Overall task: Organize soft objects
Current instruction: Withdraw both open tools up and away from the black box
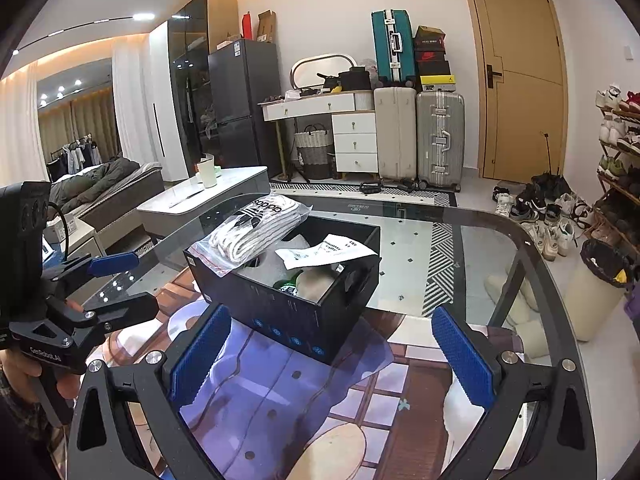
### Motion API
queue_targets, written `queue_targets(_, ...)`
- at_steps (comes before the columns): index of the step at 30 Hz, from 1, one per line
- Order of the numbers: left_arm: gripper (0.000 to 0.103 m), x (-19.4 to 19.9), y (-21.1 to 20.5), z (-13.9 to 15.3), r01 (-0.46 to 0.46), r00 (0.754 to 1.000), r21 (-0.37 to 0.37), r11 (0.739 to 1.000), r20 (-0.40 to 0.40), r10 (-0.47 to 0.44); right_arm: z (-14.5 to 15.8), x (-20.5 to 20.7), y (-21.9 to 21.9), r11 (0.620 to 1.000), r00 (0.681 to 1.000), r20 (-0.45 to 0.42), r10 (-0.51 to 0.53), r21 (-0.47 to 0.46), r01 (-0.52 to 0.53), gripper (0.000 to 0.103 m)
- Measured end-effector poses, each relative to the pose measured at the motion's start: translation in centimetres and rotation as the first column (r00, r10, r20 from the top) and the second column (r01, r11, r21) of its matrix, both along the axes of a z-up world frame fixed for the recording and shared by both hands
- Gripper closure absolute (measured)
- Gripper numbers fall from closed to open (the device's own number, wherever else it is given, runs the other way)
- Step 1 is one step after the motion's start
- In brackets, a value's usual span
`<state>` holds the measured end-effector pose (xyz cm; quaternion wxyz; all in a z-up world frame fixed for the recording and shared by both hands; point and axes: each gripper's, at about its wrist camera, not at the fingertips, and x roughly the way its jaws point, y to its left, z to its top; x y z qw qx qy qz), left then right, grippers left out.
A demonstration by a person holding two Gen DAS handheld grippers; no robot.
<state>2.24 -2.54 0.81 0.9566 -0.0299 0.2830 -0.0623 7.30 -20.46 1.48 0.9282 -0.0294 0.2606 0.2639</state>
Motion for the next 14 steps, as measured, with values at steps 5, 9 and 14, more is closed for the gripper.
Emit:
queue_targets(5, 0.000, 0.07, -0.25, -0.14, 0.005, 1.000, 0.015, 1.000, 0.001, -0.005, -0.24, -0.13, 0.22, 1.000, 1.000, -0.005, 0.010, -0.002, -0.010, 0.001)
queue_targets(9, 0.000, 0.19, -0.57, -0.31, 0.004, 1.000, 0.027, 1.000, -0.003, -0.004, -0.33, -0.25, 0.18, 1.000, 1.000, -0.007, 0.014, 0.006, -0.014, 0.001)
queue_targets(14, 0.000, 0.22, -0.61, -0.65, -0.009, 1.000, 0.028, 1.000, 0.005, 0.009, -0.44, -0.18, 0.03, 1.000, 1.000, -0.011, 0.013, 0.013, -0.013, 0.001)
